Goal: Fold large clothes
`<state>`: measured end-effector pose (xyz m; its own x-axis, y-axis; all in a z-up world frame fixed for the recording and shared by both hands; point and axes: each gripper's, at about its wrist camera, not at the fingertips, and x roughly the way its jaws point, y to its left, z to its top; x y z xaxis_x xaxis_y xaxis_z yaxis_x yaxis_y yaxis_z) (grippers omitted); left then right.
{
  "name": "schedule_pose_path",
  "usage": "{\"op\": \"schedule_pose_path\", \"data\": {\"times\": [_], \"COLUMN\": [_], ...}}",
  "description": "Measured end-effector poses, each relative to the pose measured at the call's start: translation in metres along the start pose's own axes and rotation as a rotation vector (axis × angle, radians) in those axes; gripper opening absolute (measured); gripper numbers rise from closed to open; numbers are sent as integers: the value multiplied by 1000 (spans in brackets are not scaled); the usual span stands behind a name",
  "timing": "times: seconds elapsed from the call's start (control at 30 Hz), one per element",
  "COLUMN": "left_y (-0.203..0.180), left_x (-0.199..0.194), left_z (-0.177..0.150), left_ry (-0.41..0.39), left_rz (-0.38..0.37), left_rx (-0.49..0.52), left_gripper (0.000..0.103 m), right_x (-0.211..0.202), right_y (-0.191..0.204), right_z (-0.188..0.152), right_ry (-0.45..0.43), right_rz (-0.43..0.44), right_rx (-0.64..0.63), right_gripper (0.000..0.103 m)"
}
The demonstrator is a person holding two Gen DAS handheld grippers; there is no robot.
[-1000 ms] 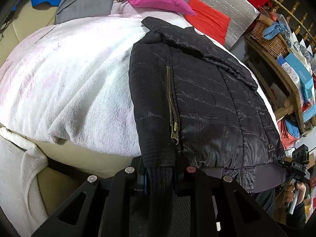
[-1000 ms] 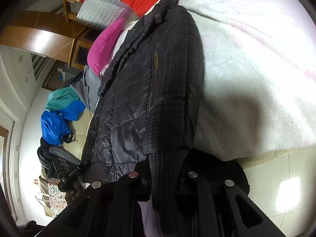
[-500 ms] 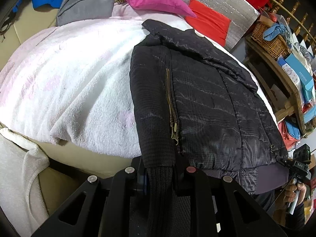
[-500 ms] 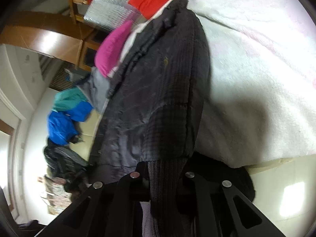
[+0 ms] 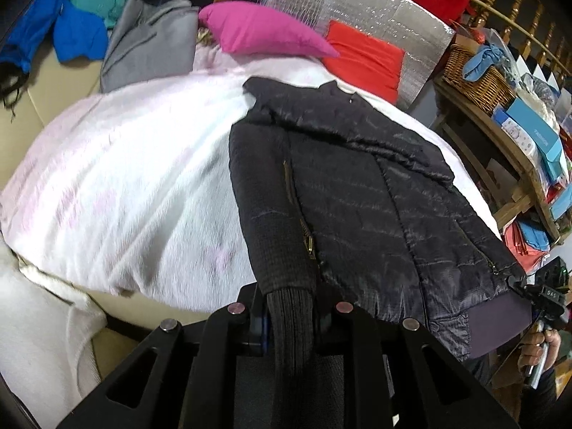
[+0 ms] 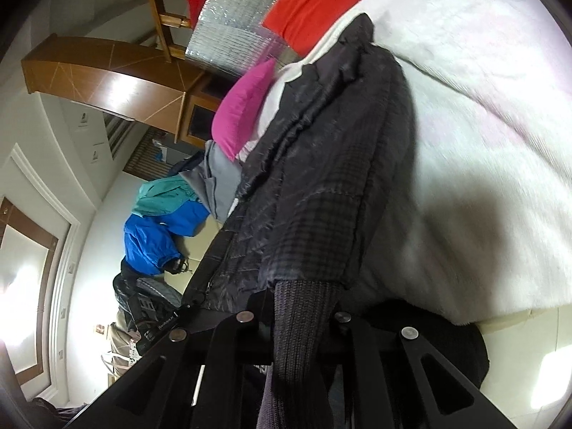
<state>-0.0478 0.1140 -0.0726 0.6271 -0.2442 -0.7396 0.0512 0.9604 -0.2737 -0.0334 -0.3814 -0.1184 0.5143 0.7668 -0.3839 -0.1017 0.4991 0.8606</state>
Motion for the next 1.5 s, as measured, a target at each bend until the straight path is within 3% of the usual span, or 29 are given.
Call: {"op": "schedule_pose_path", "data": {"times": [0.3,0.63,1.2,1.5], "left_y": [-15,-10,-8,-6], "left_x": [-12,-14,-16,-18], "left_z": [24,39,48,33], "left_ry": [-71,-91,-104,-91], "left_rz": [-13,-22,-28,-21], "left_rx": [22,-1,-18,-16], "left_gripper": [18,18,18,18], "right_x": [0,-3,-2,-5], "right_y": [26,44,57,50], "right_z": [16,44,58,42], "right_ry": [-42,-96,-119,-111], "right_rz": [28,57,56,34], "right_rx": [-20,-16,-40,-32], "right_gripper": [13,13,13,13]}}
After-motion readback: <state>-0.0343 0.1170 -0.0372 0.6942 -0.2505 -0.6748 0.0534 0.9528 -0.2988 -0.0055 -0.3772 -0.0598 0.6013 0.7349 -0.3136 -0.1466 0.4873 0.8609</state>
